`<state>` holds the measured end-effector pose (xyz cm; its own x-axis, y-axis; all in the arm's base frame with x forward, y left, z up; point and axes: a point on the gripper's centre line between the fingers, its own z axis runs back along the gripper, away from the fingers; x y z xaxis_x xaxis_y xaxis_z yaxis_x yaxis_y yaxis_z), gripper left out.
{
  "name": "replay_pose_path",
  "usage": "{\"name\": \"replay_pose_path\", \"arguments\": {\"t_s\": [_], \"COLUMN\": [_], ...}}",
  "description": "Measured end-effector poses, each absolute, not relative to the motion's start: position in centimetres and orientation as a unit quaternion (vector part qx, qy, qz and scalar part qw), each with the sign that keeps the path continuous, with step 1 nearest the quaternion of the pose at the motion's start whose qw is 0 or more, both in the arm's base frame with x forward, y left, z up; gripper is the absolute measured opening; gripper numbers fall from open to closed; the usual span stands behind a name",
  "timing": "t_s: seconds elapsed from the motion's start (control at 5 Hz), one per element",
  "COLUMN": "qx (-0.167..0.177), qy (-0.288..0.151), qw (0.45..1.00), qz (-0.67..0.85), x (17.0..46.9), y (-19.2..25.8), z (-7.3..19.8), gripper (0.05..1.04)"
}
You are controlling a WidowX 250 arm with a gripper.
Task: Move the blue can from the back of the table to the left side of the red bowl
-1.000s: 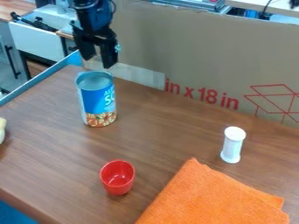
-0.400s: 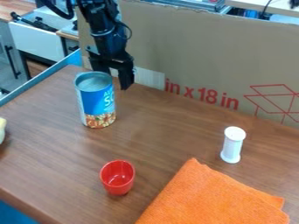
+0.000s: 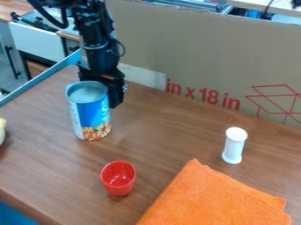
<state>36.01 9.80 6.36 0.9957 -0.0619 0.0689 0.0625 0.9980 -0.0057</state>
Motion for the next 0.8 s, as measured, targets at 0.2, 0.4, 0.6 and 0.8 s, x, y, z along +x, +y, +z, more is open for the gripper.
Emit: {"name": "replay_pose_path", "arguments": {"t_s": [0.2,0.4,0.6,0.8], "qx": [-0.01,-0.027,-0.053,-0.06], "qy": [-0.014,0.003,0.021,0.048], "qw": [1.0,1.0,0.998,0.994], "qz": [-0.008,0.002,0.041,0.074], "x": [33.2,30.3,26.9,24.9], "y": [10.2,9.1,9.0,8.8], "z": [6.5,6.5,5.4,4.0], "gripper": [1.008,1.008,1.008,1.008]}}
